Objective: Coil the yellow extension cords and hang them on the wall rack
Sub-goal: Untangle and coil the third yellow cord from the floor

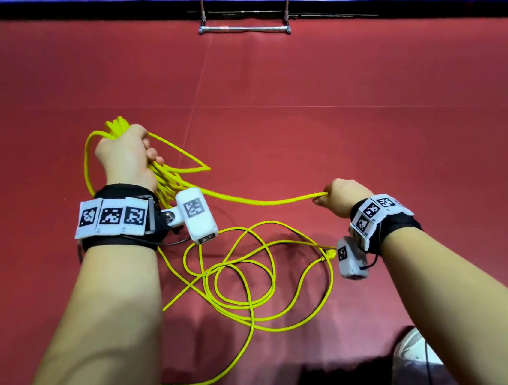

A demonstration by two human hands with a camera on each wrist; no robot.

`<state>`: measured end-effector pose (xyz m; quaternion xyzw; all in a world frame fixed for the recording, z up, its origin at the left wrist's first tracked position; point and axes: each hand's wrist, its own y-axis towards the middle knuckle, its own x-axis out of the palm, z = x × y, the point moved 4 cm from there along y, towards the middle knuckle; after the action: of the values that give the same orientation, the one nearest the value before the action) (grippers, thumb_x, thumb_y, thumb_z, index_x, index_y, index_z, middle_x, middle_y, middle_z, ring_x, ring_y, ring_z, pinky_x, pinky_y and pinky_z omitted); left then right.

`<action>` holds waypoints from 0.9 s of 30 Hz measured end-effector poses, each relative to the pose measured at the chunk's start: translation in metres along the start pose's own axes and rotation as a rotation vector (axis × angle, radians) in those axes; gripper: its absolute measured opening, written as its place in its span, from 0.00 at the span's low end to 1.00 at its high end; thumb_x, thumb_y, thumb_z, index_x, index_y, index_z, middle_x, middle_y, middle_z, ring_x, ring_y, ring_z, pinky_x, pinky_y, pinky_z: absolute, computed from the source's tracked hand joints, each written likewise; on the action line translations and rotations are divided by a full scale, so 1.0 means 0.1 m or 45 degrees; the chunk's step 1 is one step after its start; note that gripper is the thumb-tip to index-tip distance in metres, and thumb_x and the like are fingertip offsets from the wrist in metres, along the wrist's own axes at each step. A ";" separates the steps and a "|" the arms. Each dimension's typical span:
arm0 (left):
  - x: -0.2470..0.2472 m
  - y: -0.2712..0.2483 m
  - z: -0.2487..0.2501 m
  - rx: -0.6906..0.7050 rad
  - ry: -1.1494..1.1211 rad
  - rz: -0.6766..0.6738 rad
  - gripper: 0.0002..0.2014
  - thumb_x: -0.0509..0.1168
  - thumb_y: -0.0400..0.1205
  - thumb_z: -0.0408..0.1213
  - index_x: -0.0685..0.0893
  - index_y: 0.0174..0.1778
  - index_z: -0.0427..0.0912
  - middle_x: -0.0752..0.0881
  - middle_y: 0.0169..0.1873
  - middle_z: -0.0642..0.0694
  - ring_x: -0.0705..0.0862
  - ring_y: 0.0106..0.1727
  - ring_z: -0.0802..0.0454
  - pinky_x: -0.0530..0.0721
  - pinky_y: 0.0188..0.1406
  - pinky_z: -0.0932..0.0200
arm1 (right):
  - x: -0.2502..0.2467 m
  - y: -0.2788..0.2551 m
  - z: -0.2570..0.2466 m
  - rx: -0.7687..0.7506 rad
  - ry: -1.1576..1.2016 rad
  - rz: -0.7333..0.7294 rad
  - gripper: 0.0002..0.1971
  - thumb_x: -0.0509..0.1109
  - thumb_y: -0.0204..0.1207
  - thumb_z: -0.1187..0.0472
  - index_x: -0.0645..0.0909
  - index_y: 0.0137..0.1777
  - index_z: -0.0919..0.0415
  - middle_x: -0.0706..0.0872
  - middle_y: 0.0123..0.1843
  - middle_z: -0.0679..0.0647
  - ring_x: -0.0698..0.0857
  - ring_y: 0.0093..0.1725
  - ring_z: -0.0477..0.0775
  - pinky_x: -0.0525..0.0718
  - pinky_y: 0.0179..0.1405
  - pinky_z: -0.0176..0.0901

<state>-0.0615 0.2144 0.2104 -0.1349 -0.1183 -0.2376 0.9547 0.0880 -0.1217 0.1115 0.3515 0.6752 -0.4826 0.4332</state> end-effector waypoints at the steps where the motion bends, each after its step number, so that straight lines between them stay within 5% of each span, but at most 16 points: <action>1: 0.02 -0.01 -0.02 0.007 0.064 -0.041 0.12 0.62 0.75 0.24 0.69 0.31 0.42 0.69 0.18 0.49 0.64 0.15 0.53 0.67 0.20 0.65 | -0.04 -0.01 -0.04 -0.002 0.012 0.028 0.18 0.69 0.78 0.42 0.84 0.50 0.58 0.87 0.46 0.58 0.83 0.44 0.61 0.76 0.40 0.44; 5: 0.14 -0.10 -0.13 0.017 0.276 -0.196 0.13 0.64 0.77 0.25 0.70 0.31 0.43 0.69 0.21 0.46 0.64 0.13 0.55 0.65 0.17 0.67 | -0.22 -0.05 -0.25 0.000 0.328 0.141 0.13 0.72 0.73 0.52 0.84 0.48 0.63 0.87 0.42 0.60 0.85 0.42 0.61 0.83 0.40 0.46; 9: 0.24 -0.21 -0.28 0.007 0.408 -0.285 0.12 0.67 0.77 0.27 0.72 0.32 0.43 0.70 0.21 0.46 0.65 0.13 0.55 0.66 0.17 0.67 | -0.27 -0.07 -0.44 0.031 1.066 0.116 0.02 0.67 0.72 0.67 0.80 0.40 0.65 0.74 0.31 0.62 0.70 0.24 0.54 0.68 0.22 0.38; 12: 0.32 -0.29 -0.35 0.016 0.462 -0.342 0.13 0.66 0.77 0.27 0.72 0.30 0.44 0.71 0.20 0.47 0.65 0.13 0.55 0.66 0.17 0.66 | -0.28 -0.12 -0.55 0.078 1.585 -0.005 0.07 0.60 0.75 0.75 0.78 0.48 0.68 0.75 0.32 0.63 0.69 0.24 0.53 0.69 0.21 0.34; 16: 0.41 -0.35 -0.40 -0.011 0.501 -0.406 0.13 0.68 0.77 0.28 0.75 0.29 0.45 0.73 0.17 0.49 0.68 0.15 0.55 0.66 0.16 0.67 | -0.31 -0.22 -0.68 0.038 1.959 -0.363 0.19 0.52 0.78 0.81 0.74 0.61 0.64 0.82 0.40 0.62 0.85 0.34 0.55 0.87 0.30 0.42; 20: 0.45 -0.40 -0.43 -0.033 0.506 -0.458 0.12 0.70 0.79 0.30 0.77 0.31 0.44 0.74 0.19 0.49 0.71 0.16 0.55 0.66 0.17 0.66 | -0.28 -0.21 -0.70 0.041 2.171 -0.513 0.16 0.56 0.83 0.77 0.72 0.64 0.59 0.90 0.50 0.59 0.92 0.41 0.59 0.90 0.37 0.50; 23: 0.49 -0.44 -0.46 -0.045 0.508 -0.504 0.10 0.70 0.79 0.29 0.77 0.33 0.42 0.74 0.20 0.47 0.73 0.16 0.53 0.70 0.17 0.65 | -0.22 -0.21 -0.77 0.095 2.213 -0.508 0.05 0.60 0.86 0.71 0.75 0.53 0.61 0.90 0.43 0.55 0.87 0.30 0.49 0.81 0.27 0.33; 25: 0.53 -0.50 -0.49 -0.071 0.511 -0.549 0.10 0.70 0.79 0.29 0.77 0.34 0.41 0.74 0.19 0.47 0.73 0.16 0.53 0.72 0.17 0.64 | -0.18 -0.17 -0.81 0.113 2.248 -0.470 0.08 0.59 0.86 0.68 0.75 0.45 0.63 0.86 0.37 0.56 0.77 0.21 0.43 0.69 0.18 0.29; 27: 0.57 -0.56 -0.53 -0.110 0.514 -0.589 0.12 0.70 0.80 0.30 0.77 0.33 0.42 0.74 0.19 0.48 0.72 0.15 0.54 0.72 0.17 0.64 | -0.17 -0.15 -0.85 0.166 2.370 -0.467 0.08 0.58 0.86 0.70 0.75 0.45 0.65 0.83 0.35 0.58 0.75 0.21 0.43 0.70 0.18 0.30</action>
<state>-0.0310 0.1265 0.1886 -0.0948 0.0562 -0.4753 0.8729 0.0598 -0.0455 0.1463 0.5068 0.7657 -0.1061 -0.3815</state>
